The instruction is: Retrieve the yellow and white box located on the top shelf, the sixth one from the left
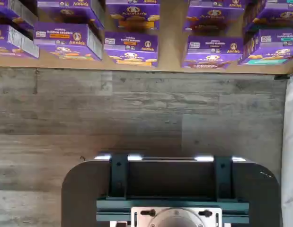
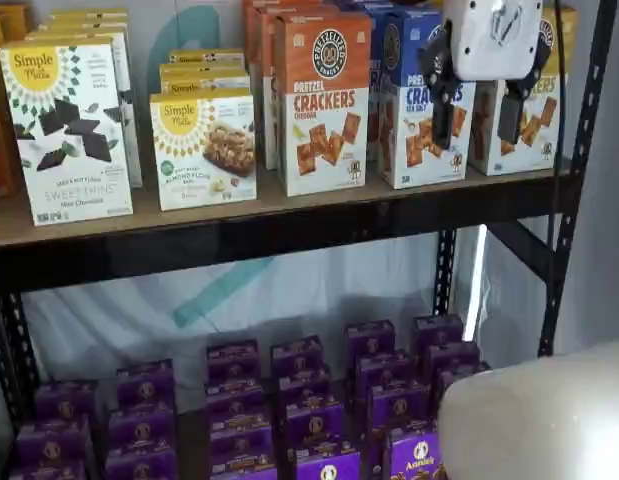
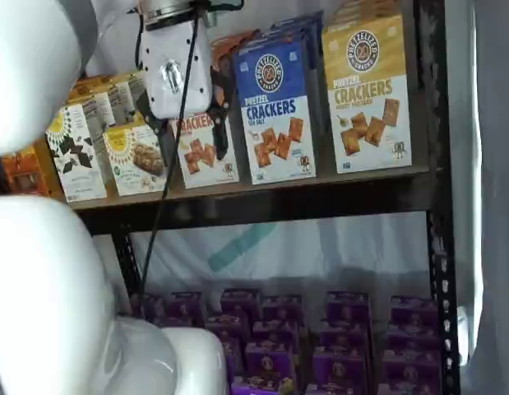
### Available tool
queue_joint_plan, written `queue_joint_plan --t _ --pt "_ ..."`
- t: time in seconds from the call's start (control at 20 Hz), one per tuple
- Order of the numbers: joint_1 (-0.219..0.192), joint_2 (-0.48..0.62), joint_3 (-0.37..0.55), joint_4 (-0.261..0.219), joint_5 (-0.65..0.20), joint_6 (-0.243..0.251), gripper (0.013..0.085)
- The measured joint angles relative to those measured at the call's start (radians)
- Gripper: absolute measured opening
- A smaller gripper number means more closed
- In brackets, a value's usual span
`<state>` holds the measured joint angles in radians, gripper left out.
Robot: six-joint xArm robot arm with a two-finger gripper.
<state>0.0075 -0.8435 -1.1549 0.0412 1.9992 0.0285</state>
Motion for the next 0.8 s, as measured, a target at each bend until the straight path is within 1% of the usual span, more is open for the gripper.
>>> queue_joint_plan --t 0.1,0.2,0.3,0.4,0.45,0.5,0.55,0.6,0.65,0.7,0.75,0.8 --pt "-0.014 0.014 -0.012 0.015 0.024 -0.006 0.0850" --pt "-0.022 0.016 -0.014 0.024 0.028 -0.011 0.0850" --pt "-0.023 0.016 -0.013 0.024 0.028 -0.011 0.0850" --pt "-0.015 0.016 -0.011 0.014 0.023 -0.009 0.0850" --pt "-0.009 0.015 -0.008 0.002 0.015 -0.009 0.0850" --pt "0.001 0.013 -0.004 -0.019 0.003 -0.008 0.0850" --pt "0.013 0.009 0.001 -0.051 -0.015 -0.009 0.0850" --pt "0.016 0.007 0.006 -0.086 -0.038 -0.018 0.0850" --pt "0.000 0.008 0.009 -0.104 -0.057 -0.038 0.0850" --pt "-0.027 0.011 0.013 -0.117 -0.083 -0.067 0.0850" --pt "-0.051 0.015 0.015 -0.124 -0.103 -0.090 0.0850" --pt "-0.084 0.019 0.018 -0.126 -0.129 -0.121 0.0850"
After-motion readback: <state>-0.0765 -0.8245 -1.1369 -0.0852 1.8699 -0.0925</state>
